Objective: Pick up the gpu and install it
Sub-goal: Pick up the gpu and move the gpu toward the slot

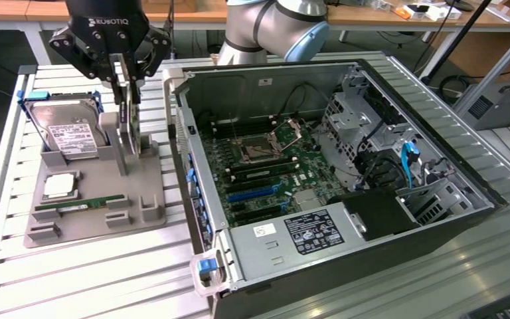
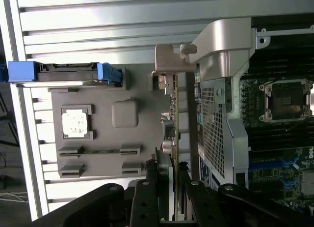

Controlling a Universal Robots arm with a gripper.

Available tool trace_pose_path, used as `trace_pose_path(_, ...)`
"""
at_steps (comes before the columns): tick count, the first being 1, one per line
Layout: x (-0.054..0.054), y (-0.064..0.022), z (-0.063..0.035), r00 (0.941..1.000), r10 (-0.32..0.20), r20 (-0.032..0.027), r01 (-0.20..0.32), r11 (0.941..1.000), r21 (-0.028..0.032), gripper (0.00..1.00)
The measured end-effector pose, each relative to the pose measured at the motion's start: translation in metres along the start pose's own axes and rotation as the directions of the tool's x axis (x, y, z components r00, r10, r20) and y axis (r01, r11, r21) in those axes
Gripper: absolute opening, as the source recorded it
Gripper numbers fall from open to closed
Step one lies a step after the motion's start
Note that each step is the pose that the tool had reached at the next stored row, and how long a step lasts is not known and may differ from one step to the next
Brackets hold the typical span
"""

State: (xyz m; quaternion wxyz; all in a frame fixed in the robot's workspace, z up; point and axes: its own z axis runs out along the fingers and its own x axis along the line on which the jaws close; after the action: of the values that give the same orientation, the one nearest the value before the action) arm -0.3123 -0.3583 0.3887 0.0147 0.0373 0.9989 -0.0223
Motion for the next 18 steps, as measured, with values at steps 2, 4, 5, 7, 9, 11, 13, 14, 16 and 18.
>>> trace_pose_path(2,0.0000,0.0000,-0.0011,1.0000,0.000,0.0000,0.000,1.0000,0.0000,0.27)
trace_pose_path(4,-0.0001,-0.0001,-0.0022,1.0000,0.000,0.0000,0.000,1.0000,-0.0001,0.27)
trace_pose_path(5,-0.0001,-0.0001,-0.0027,1.0000,0.000,0.0000,0.000,1.0000,0.0000,0.27)
trace_pose_path(7,-0.0001,-0.0002,-0.0035,1.0000,0.000,0.0000,0.000,1.0000,0.0000,0.27)
trace_pose_path(9,-0.0001,-0.0002,-0.0045,1.0000,0.000,0.0001,0.000,1.0000,-0.0001,0.27)
trace_pose_path(11,-0.0002,-0.0003,-0.0062,1.0000,0.000,0.0000,0.000,1.0000,0.0000,0.27)
trace_pose_path(13,-0.0002,-0.0003,-0.0072,1.0000,0.000,0.0001,0.000,1.0000,-0.0001,0.27)
trace_pose_path(14,-0.0002,-0.0003,-0.0079,1.0000,0.000,0.0000,0.000,1.0000,0.0000,0.27)
trace_pose_path(16,-0.0003,-0.0004,-0.0088,1.0000,0.000,0.0000,0.000,1.0000,-0.0001,0.27)
trace_pose_path(18,-0.0003,-0.0004,-0.0099,1.0000,0.000,0.0000,0.000,1.0000,0.0000,0.27)
